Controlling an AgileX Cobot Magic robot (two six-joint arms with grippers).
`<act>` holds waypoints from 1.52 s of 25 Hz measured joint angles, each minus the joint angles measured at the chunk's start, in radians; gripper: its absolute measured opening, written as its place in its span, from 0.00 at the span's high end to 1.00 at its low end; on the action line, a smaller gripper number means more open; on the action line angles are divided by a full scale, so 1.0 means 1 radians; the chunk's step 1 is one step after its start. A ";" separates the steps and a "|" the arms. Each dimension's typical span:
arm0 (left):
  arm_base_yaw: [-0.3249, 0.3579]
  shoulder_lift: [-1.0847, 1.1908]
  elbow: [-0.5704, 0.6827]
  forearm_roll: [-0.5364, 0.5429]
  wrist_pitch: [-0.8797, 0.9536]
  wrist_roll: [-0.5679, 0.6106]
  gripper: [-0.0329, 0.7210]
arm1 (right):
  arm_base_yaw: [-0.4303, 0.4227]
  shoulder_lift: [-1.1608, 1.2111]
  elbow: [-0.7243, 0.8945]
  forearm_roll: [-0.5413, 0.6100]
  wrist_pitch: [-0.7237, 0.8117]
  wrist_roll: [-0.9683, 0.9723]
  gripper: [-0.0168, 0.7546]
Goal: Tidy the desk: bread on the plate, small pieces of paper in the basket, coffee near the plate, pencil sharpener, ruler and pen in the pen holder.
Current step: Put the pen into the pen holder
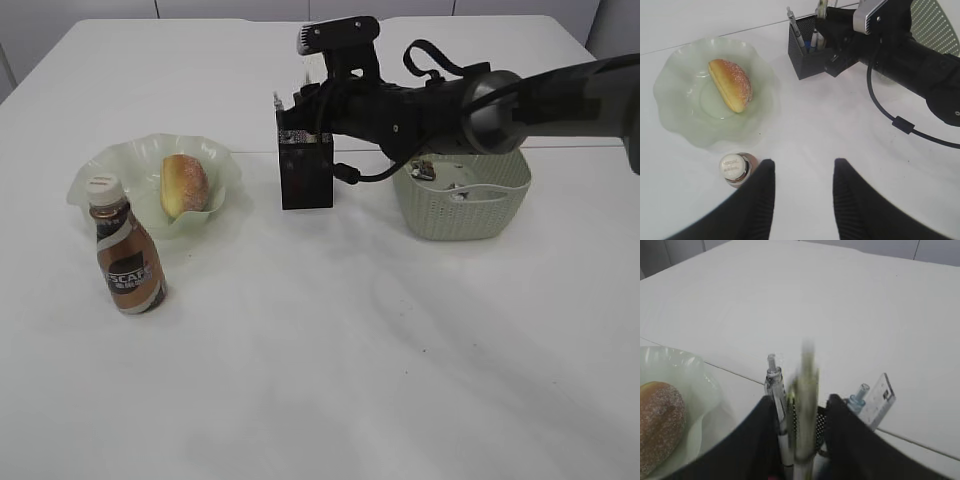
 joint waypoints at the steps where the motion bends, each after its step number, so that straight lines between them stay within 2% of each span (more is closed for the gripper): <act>1: 0.000 0.000 0.000 0.000 0.000 0.000 0.57 | 0.000 0.000 0.000 0.006 0.013 0.000 0.59; 4: 0.000 0.000 0.000 0.000 0.000 0.000 0.57 | 0.000 0.000 0.000 0.012 0.039 0.000 0.46; 11: 0.000 0.000 0.000 0.000 0.000 0.000 0.57 | -0.002 -0.014 -0.002 0.014 0.108 0.000 0.43; 14: 0.000 0.000 0.000 0.000 0.000 0.000 0.57 | -0.002 -0.057 -0.025 0.015 0.244 0.000 0.42; 26: 0.000 -0.003 0.000 0.030 0.000 0.000 0.57 | -0.002 -0.359 -0.060 0.104 0.957 0.002 0.42; 38: 0.000 -0.150 0.000 0.018 0.001 0.000 0.57 | -0.002 -0.466 -0.061 0.111 1.371 0.004 0.43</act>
